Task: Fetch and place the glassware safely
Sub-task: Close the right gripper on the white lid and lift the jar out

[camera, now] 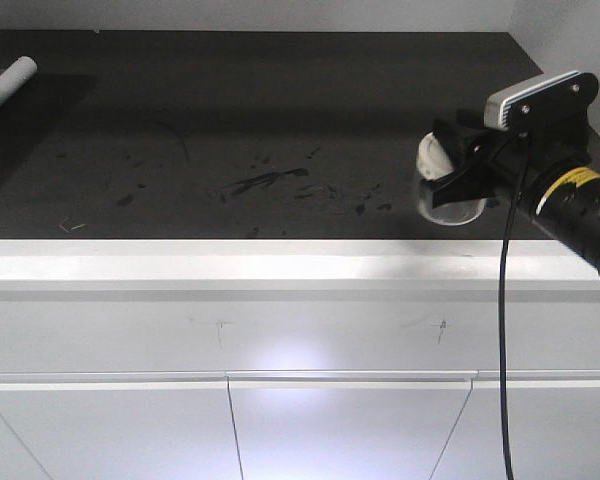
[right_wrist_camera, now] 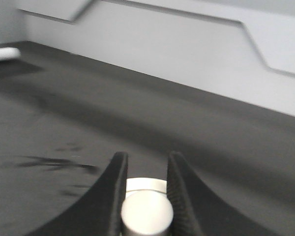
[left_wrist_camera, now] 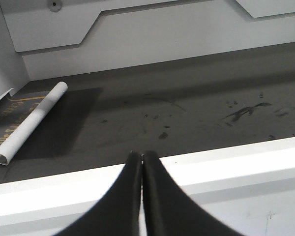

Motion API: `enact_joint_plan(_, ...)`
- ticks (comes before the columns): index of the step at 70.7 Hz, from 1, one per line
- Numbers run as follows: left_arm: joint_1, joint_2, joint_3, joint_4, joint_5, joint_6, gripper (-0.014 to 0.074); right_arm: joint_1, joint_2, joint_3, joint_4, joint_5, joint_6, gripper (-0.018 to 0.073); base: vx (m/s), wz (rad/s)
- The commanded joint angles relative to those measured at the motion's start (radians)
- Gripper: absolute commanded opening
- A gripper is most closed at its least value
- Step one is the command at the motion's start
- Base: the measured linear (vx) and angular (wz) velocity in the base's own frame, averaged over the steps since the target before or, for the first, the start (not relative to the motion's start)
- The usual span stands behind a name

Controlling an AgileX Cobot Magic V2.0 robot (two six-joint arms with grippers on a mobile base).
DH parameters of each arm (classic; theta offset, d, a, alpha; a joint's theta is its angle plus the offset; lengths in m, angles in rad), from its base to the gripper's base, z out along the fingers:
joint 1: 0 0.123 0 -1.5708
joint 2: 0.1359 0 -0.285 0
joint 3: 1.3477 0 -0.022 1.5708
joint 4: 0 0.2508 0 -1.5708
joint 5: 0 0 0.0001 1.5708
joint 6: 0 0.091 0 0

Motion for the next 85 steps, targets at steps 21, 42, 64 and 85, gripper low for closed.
enact_joint_plan(21, -0.005, 0.007, -0.025, -0.007, -0.070, -0.002, -0.0007, 0.335, -0.233, 0.122, 0.023, -0.074, 0.001, -0.0003, 0.00, 0.00)
enact_joint_plan(42, -0.005, 0.007, -0.025, -0.007, -0.070, -0.002, -0.0007, 0.572, -0.248, 0.124, 0.024, -0.049, 0.001, -0.0003, 0.00, 0.00)
enact_joint_plan(64, -0.005, 0.007, -0.025, -0.007, -0.070, -0.002, -0.0007, 0.646, -0.248, 0.124, 0.024, -0.051, 0.001, -0.0003, 0.00, 0.00)
enact_joint_plan(85, -0.005, 0.007, -0.025, -0.007, -0.070, -0.002, -0.0007, 0.646, -0.248, 0.124, 0.023, -0.051, 0.000, -0.0003, 0.00, 0.00)
